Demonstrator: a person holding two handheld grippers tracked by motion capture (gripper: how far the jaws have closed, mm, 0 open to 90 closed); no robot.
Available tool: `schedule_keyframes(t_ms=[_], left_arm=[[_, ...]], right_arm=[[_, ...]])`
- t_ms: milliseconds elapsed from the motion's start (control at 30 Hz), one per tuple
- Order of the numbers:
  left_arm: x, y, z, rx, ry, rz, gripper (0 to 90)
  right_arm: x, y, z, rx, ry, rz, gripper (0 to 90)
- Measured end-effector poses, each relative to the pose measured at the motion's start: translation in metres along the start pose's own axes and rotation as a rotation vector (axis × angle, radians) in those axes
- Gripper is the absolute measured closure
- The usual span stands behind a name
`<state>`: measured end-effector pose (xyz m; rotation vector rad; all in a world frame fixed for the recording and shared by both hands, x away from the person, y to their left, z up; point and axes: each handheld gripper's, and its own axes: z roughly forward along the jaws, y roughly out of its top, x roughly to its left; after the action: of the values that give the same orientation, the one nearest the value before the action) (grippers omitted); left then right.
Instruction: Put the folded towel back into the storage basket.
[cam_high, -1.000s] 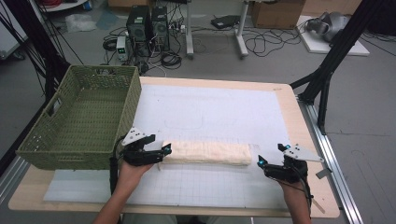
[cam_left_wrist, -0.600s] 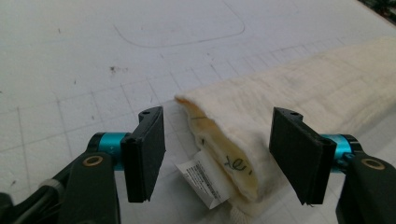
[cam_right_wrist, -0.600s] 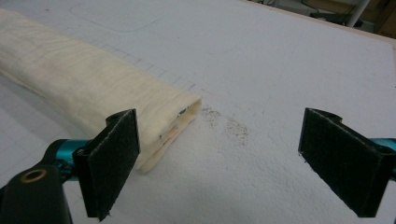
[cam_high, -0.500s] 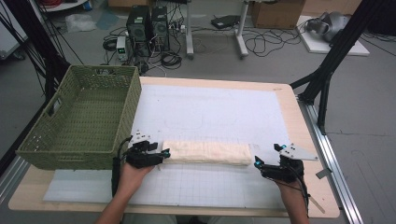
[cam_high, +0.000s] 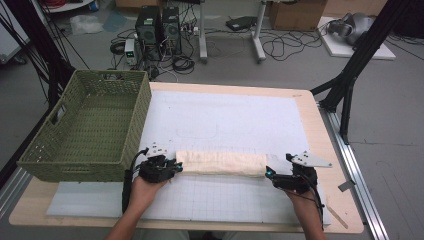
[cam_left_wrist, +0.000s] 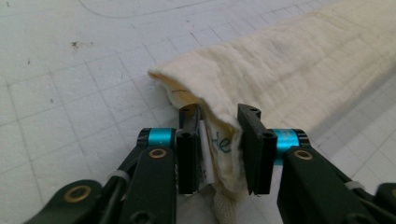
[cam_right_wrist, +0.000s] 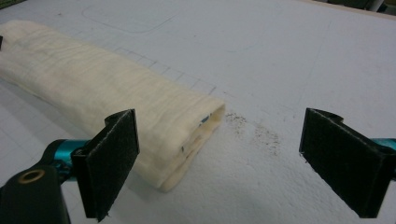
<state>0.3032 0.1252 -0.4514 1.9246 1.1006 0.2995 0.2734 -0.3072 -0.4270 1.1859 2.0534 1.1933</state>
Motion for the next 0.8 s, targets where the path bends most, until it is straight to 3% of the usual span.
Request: schedule_keyframes(t_ms=[167,300,533,800], left_arm=[[0.000,0.000,0.000,0.001,-0.003,0.006,77.9],[-0.002,0.000,0.000,-0.001,0.002,0.013,79.8],[-0.002,-0.001,0.000,-0.003,0.001,0.018,80.2],[-0.004,-0.002,0.000,-0.011,0.013,0.036,80.2]], right_arm=[[0.009,0.000,0.007,0.018,0.043,-0.016,28.6],[0.014,-0.004,0.014,0.056,0.048,-0.022,38.2],[0.014,-0.011,0.024,0.145,0.046,-0.021,49.6],[0.017,-0.012,0.024,0.163,0.072,-0.001,63.1]])
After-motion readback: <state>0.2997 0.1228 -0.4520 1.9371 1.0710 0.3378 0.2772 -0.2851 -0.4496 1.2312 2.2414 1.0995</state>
